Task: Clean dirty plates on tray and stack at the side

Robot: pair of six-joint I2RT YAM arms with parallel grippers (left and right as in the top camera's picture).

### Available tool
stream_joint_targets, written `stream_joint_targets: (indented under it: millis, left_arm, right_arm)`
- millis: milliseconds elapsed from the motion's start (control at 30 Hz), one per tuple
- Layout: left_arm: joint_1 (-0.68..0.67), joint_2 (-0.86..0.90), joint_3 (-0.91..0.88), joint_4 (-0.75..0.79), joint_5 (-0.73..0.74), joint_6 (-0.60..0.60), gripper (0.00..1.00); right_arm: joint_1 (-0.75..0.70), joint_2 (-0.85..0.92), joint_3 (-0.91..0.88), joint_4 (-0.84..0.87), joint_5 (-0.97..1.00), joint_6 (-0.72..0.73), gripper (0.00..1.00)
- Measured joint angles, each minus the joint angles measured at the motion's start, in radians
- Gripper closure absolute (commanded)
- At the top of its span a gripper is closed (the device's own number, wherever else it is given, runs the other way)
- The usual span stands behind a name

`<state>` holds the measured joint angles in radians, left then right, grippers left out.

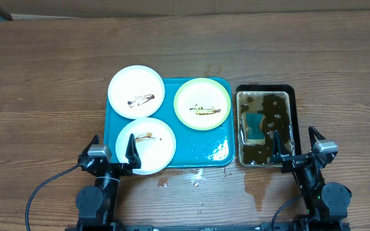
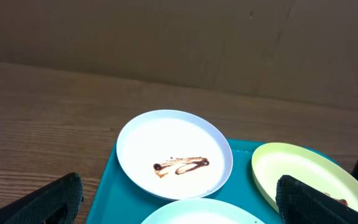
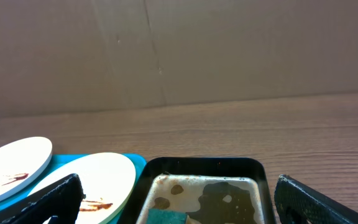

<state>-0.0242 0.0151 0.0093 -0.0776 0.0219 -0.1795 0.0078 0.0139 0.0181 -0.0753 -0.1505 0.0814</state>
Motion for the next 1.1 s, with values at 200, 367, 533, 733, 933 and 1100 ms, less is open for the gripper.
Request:
stream_joint_targets:
  millis: [200,367,533,733,933,1100]
  left_arm:
    - [0.0,0.0,0.0,0.0,0.0,0.0,0.0]
    - [0.0,0.0,0.0,0.0,0.0,0.0,0.0]
    - [0.0,0.0,0.0,0.0,0.0,0.0,0.0]
    - [0.0,0.0,0.0,0.0,0.0,0.0,0.0]
    - [0.0,0.0,0.0,0.0,0.0,0.0,0.0]
    - [0.0,0.0,0.0,0.0,0.0,0.0,0.0]
  right_arm:
    - [0.0,0.0,0.0,0.0,0.0,0.0,0.0]
    - [0.0,0.0,0.0,0.0,0.0,0.0,0.0]
    - [0.0,0.0,0.0,0.0,0.0,0.0,0.0]
    - [0.0,0.0,0.0,0.001,0.0,0.0,0.0]
    - [0.0,0.0,0.0,0.0,0.0,0.0,0.0]
    - [0.0,0.0,0.0,0.001,0.0,0.0,0.0]
